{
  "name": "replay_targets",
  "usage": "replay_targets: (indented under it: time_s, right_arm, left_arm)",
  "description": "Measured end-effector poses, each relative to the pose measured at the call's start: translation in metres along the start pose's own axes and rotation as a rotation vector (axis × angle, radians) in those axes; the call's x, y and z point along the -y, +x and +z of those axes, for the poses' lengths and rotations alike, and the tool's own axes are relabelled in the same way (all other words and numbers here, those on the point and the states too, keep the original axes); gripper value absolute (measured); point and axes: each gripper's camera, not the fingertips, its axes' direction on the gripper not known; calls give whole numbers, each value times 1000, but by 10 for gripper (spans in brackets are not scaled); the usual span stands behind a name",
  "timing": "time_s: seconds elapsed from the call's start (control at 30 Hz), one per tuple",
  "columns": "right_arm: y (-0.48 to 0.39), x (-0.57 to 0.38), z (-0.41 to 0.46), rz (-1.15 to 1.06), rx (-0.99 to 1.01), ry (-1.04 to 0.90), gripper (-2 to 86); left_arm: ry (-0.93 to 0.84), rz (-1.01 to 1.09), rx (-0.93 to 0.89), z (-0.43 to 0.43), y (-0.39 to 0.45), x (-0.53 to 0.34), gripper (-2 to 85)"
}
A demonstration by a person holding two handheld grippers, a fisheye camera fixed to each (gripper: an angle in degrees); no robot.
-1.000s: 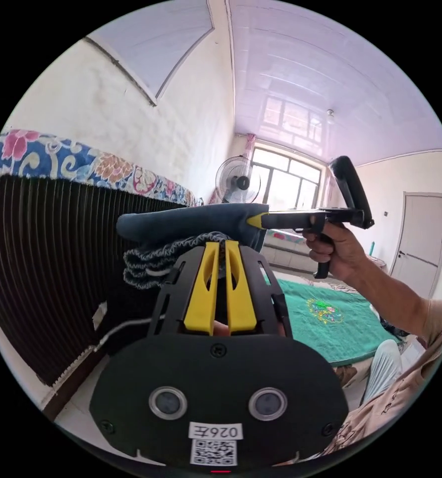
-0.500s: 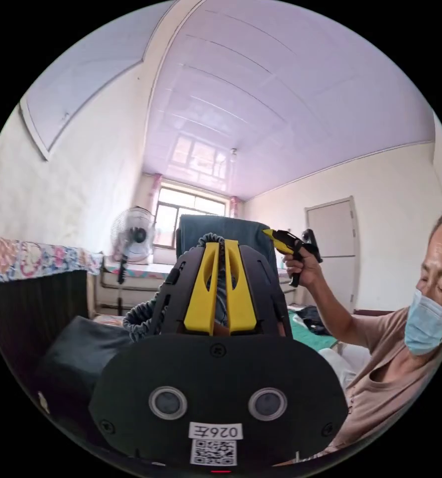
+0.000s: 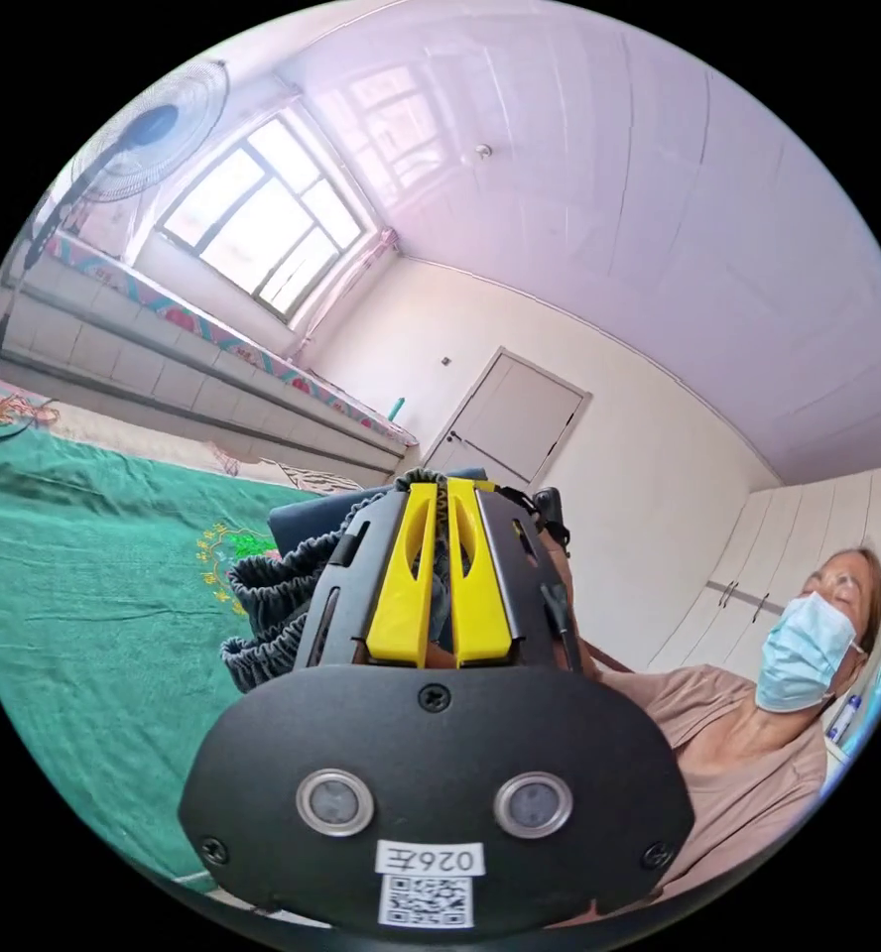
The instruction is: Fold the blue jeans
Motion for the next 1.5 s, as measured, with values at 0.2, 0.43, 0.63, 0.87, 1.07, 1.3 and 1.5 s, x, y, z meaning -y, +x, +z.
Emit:
replay_targets:
  time_s: [0.2, 0.43, 0.63, 0.87, 1.07, 1.3, 1.5]
  right_arm:
    - [-24, 250, -10, -99, 120, 269, 1]
    - [156, 349, -27, 227, -151, 383, 15]
    - [372, 392, 20, 924, 38, 386, 20]
    - [305, 549, 56, 723, -151, 245, 15]
    - [279, 563, 84, 779, -101, 299, 8]
    - [201, 562, 107, 622, -140, 367, -9]
    - [99, 539, 139, 336, -322, 395, -7]
  left_arm:
    - [55, 379, 137, -11, -1, 74, 1]
    - [131, -153, 440, -73, -176, -34, 2]
    - [406, -685, 173, -119, -268, -105, -4]
    - [116, -356, 593, -74, -212, -44, 0]
    - [133, -384, 595, -61, -204, -42, 3]
    - [126, -319, 696, -33, -171, -26, 10]
    - [153, -291, 790, -14, -144, -17, 19]
